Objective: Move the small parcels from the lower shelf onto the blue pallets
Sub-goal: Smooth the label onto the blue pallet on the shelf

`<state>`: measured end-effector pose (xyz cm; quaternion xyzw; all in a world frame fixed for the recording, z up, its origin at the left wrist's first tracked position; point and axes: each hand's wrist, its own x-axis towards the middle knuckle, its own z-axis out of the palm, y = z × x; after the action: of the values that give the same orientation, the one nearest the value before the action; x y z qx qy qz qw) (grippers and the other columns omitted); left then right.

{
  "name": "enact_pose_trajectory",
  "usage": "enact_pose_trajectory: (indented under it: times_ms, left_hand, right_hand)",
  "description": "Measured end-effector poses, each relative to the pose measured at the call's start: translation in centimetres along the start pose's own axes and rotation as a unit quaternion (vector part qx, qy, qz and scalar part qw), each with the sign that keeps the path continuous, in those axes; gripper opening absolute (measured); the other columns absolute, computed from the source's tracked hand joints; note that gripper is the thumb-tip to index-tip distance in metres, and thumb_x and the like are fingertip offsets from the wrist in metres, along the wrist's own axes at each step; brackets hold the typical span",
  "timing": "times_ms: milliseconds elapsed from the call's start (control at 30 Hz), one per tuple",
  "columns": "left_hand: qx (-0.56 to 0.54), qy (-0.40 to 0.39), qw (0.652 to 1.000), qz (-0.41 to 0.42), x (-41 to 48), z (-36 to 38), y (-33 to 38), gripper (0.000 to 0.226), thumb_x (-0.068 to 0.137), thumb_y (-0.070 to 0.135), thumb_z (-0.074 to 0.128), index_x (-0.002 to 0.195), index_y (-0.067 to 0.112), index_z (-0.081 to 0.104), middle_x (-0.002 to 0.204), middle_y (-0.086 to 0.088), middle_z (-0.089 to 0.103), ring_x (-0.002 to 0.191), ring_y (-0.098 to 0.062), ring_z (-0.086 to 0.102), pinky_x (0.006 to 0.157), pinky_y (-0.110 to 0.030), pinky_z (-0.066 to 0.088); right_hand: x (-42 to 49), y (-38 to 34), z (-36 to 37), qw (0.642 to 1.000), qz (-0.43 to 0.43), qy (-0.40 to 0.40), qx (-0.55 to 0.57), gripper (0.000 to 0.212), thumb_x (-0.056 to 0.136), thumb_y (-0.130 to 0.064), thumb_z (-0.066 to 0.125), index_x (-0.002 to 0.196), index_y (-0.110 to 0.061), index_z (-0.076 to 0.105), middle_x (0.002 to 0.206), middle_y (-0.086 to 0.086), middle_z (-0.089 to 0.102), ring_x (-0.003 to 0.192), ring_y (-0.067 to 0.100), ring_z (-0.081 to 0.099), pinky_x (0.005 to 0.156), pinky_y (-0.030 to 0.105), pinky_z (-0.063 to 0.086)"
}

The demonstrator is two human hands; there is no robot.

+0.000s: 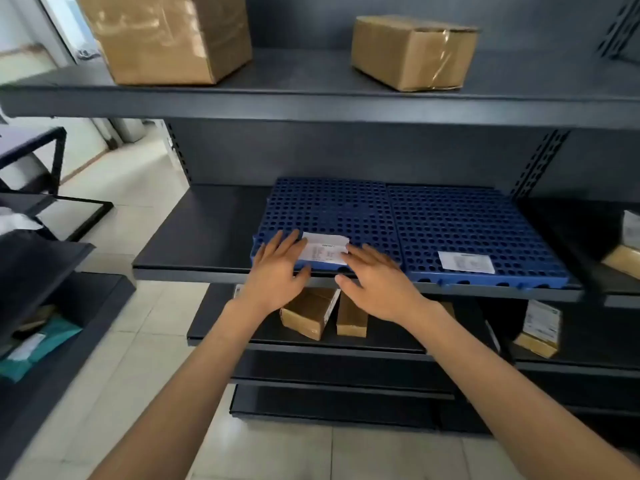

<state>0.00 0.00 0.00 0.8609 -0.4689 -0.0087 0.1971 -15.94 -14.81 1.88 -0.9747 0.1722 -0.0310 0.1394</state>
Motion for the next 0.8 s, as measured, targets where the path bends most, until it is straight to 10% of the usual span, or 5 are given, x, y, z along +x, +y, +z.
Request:
enact_pose_trajectory:
  times_ms: [200, 600, 800]
  left_hand:
    - [0.032, -0.078, 0.994, 0.064, 3.7, 1.9, -2.1, 0.062, 0.097, 0.05, 0.04, 0.152, 0.027, 0.023, 0.162, 0.012, 0.015, 0.15, -0.019, 0.001, 0.12, -0.05, -0.004]
    - [0.044, 0.012, 0.995, 0.085, 3.9, 1.5, -2.2, 0.066, 0.09, 0.064, 0.025, 0.139, 0.026, 0.051, 0.147, 0.014, 0.044, 0.145, -0.018, 0.024, 0.118, -0.059, 0.001]
    - [-0.01, 0.068, 0.995, 0.076, 5.2, 0.9, 0.8, 0.056, 0.093, 0.054, 0.036, 0.126, 0.017, 0.06, 0.126, 0.001, 0.061, 0.127, -0.024, 0.047, 0.113, -0.045, 0.028]
  right_hand:
    - [3.6, 1.1, 2.3, 0.999, 0.029, -0.02, -0.011, 0.057, 0.1, -0.051, 0.03, 0.151, -0.025, 0.026, 0.163, -0.009, 0.014, 0.15, 0.017, 0.005, 0.121, 0.046, 0.004]
    - [4.3, 2.6, 1.7, 0.997, -0.037, 0.049, -0.038, 0.044, 0.1, -0.041, 0.04, 0.138, -0.024, 0.052, 0.151, -0.009, 0.042, 0.146, 0.018, 0.023, 0.121, 0.05, 0.0]
    - [3.6, 3.6, 0.2, 0.996, -0.048, 0.073, -0.011, 0.047, 0.1, -0.038, 0.042, 0.141, -0.018, 0.049, 0.147, -0.005, 0.046, 0.143, 0.018, 0.029, 0.121, 0.05, 0.005]
